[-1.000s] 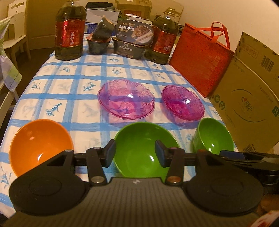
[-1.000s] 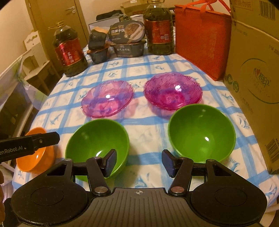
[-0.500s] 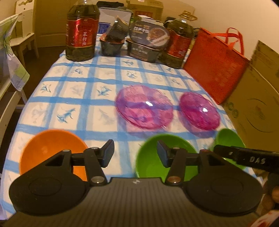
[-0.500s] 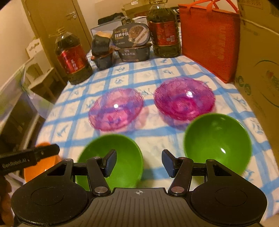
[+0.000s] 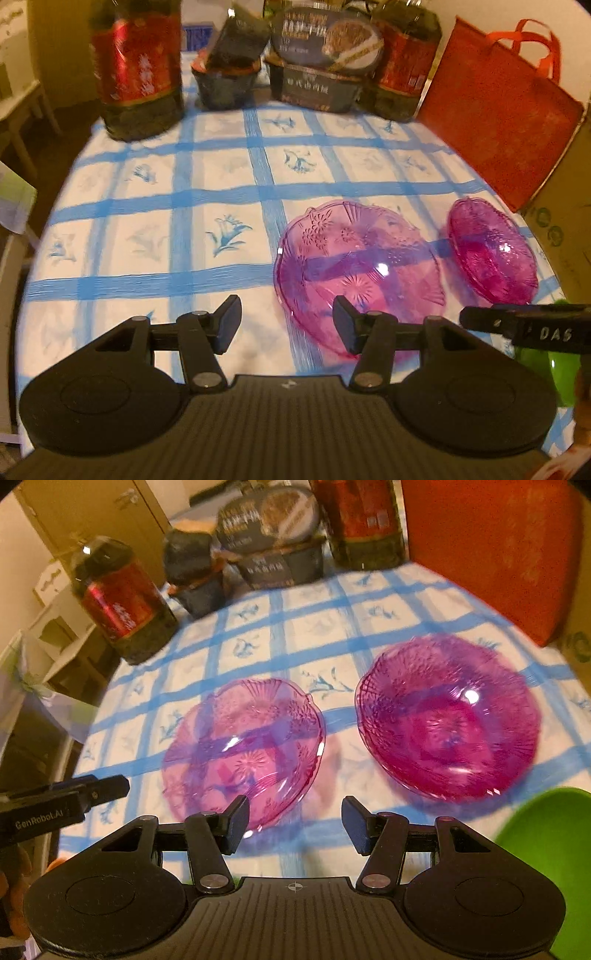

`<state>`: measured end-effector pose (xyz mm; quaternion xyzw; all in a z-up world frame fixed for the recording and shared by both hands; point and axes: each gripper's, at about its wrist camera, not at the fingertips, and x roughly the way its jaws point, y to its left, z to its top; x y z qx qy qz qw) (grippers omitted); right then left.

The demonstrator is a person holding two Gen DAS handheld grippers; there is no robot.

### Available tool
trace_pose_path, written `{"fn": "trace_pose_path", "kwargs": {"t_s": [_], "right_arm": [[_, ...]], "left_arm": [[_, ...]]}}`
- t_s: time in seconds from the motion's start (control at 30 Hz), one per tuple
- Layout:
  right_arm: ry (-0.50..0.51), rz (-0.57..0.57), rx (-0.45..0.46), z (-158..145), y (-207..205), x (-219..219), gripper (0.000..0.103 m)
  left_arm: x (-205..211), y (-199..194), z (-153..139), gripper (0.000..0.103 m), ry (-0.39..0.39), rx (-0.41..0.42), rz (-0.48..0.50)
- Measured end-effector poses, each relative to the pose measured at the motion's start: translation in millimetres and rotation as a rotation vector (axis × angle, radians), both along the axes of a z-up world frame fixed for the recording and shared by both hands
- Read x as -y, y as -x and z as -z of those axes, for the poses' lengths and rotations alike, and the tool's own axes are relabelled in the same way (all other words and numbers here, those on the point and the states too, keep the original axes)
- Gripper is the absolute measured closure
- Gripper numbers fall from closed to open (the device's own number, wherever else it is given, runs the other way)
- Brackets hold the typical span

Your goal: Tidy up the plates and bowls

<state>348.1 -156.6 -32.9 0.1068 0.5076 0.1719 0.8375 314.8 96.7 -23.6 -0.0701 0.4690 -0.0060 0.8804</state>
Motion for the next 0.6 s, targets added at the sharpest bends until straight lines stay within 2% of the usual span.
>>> {"fn": "trace_pose_path", "kwargs": {"t_s": [0.23, 0.37, 0.5, 0.6], "right_arm": [[0.012, -0.008, -0.067, 33.3, -30.4, -9.4, 0.054], [0.016, -0.020, -0.084, 43.8, -37.4, -12.9, 0.058], [0.010, -0.022, -0.094, 49.0, -41.2, -14.8, 0.070], [0.010, -0.020, -0.090, 50.4, -42.8, -15.2, 0.085]], "left_arm": [[-6.7, -47.2, 34.5, 0.063, 0.012, -0.086, 0.048], [-8.7, -58.9, 49.3, 0.076, 0.018, -0.098, 0.047], [-9.1, -64.3, 57.1, 0.086, 0.035, -0.105, 0.052], [-7.4, -64.2, 58.6, 0.092, 0.020, -0.101, 0.053]]}}
